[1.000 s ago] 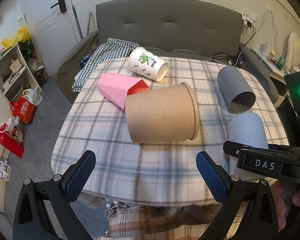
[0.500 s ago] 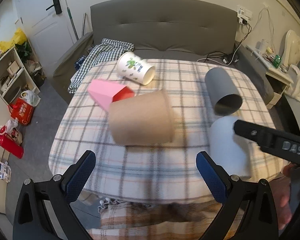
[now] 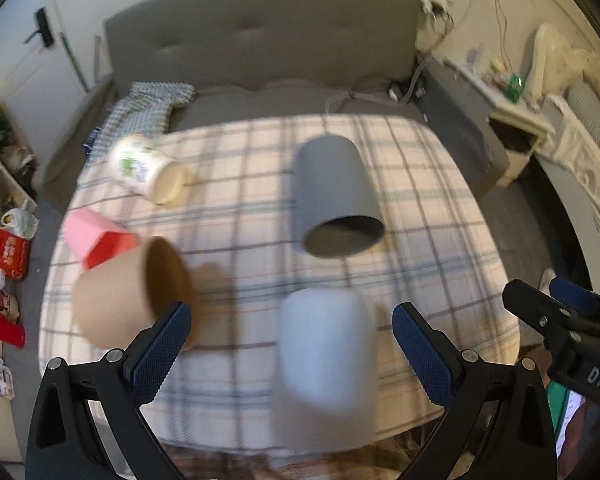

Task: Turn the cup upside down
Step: 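Grasp the light grey cup with the left gripper while the right gripper releases it, then rotate the held cup with the left gripper so its closed bottom faces up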

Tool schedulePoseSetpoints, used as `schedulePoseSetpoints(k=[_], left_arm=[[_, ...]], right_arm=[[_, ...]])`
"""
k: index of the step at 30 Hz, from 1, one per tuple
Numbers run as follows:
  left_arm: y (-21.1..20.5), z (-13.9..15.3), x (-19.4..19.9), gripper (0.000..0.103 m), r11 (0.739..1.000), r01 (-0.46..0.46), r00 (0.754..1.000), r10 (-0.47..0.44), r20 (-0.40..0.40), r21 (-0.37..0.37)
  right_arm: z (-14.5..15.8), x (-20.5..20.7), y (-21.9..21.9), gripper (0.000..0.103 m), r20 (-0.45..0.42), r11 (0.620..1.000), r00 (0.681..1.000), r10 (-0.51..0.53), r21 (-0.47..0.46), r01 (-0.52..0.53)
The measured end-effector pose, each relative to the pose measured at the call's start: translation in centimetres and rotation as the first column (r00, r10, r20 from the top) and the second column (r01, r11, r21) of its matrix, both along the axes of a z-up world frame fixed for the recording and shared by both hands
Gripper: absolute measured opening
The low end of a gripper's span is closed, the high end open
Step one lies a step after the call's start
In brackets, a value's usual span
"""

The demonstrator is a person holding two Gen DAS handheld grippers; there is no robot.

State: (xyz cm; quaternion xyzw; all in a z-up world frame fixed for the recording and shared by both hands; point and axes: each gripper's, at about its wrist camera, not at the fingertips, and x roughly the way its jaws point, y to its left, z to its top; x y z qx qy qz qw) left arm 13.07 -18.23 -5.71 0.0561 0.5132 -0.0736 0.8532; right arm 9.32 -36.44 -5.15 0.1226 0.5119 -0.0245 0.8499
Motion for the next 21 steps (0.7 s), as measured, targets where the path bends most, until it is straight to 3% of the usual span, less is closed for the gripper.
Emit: schedulePoseSetpoints(k=[9,13,14,17,21], left_arm=[[-1.3,-4.9,2.7,0.101,1.000,0.010,0.976,-0.007,-0.219,0.010],[-0.8,-5.5,3.0,0.101,0.999,0.002,0.967,-0.013,-0.255,-0.044],[-0.8,-5.5,3.0,0.099,0.999,0.008,0.966,-0.021,-0.259,-0.051],[-1.1,-5.2,3.0,0.072,0.997,0.023,0.962,-0.041,-0.268,-0.070],[-0.7,-4.5,2.8,0.072,0.995,0.011,0.961,-0.038,-0.272,-0.102]], right_arm=[[-3.6,1.5,-1.8,0.093,-0.074,0.999,0.997,-0.027,0.041,0.030],[-4.6,2.0,-1.5,0.093,-0.095,0.998,0.995,-0.016,0.056,0.021],[-4.8,2.1,-1.5,0.093,-0.098,0.998,0.995,-0.013,0.059,0.019],[-5.0,2.3,-1.5,0.093,-0.104,0.998,0.994,-0.014,0.060,0.021],[-4.5,2.3,-1.8,0.093,-0.095,0.997,0.995,-0.032,0.061,0.038]])
